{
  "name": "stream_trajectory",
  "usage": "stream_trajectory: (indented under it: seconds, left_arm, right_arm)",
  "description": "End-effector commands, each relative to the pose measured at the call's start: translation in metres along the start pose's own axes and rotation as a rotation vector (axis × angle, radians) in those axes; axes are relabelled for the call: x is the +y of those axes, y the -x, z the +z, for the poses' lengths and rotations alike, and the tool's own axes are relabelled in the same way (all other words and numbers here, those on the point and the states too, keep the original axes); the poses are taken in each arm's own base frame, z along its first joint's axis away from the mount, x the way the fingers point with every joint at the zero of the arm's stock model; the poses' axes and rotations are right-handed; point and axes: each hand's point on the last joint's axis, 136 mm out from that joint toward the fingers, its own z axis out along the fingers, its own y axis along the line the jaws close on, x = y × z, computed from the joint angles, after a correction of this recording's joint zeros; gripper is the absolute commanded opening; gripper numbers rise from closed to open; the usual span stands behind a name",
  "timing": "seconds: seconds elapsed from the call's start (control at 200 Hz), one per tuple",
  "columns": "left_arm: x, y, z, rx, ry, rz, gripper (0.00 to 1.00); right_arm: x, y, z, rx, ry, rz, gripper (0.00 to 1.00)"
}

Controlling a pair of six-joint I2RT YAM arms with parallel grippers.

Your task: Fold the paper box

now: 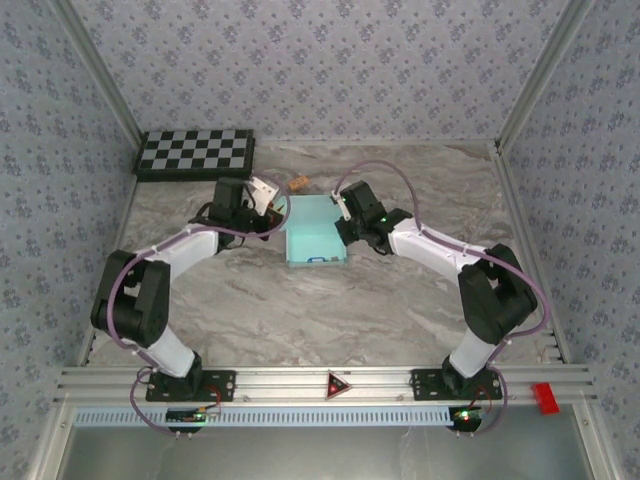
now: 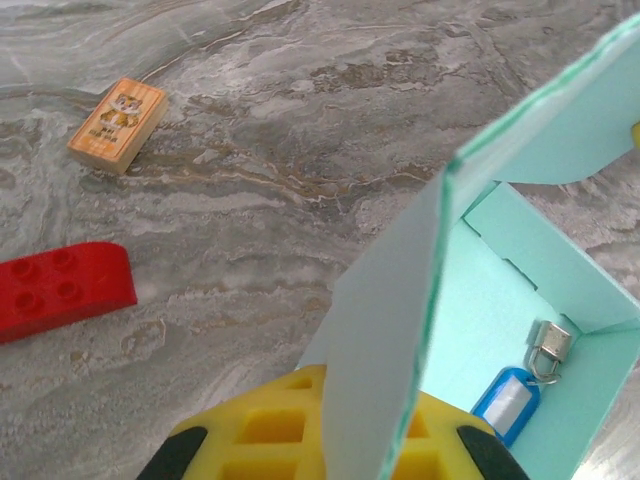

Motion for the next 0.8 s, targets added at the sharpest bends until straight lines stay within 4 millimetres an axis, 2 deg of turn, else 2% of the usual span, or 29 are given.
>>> stream_trajectory:
  seconds: [0.0, 0.175, 0.385, 0.795]
  left_arm:
    - [-0.002, 0.027, -0.013, -0.1, 0.087, -0.038, 0.07]
    - [-0.012, 0.024, -0.013, -0.12, 0.131, -0.069, 0.08]
    - [-0.015, 0.02, -0.01, -0.132, 0.189, -0.116, 0.13]
    - [-0.007, 0.016, -0.009, -0.155, 0.252, -0.234, 0.16]
  right_arm:
    - [0.004, -0.003, 0.004, -0.02, -0.028, 0.066, 0.0]
    - [0.006, -0.007, 0.005, -0.039, -0.06, 0.119, 0.0]
    - [0.01, -0.012, 0.003, -0.056, -0.078, 0.165, 0.0]
    - [0.01, -0.013, -0.002, -0.094, -0.105, 0.231, 0.0]
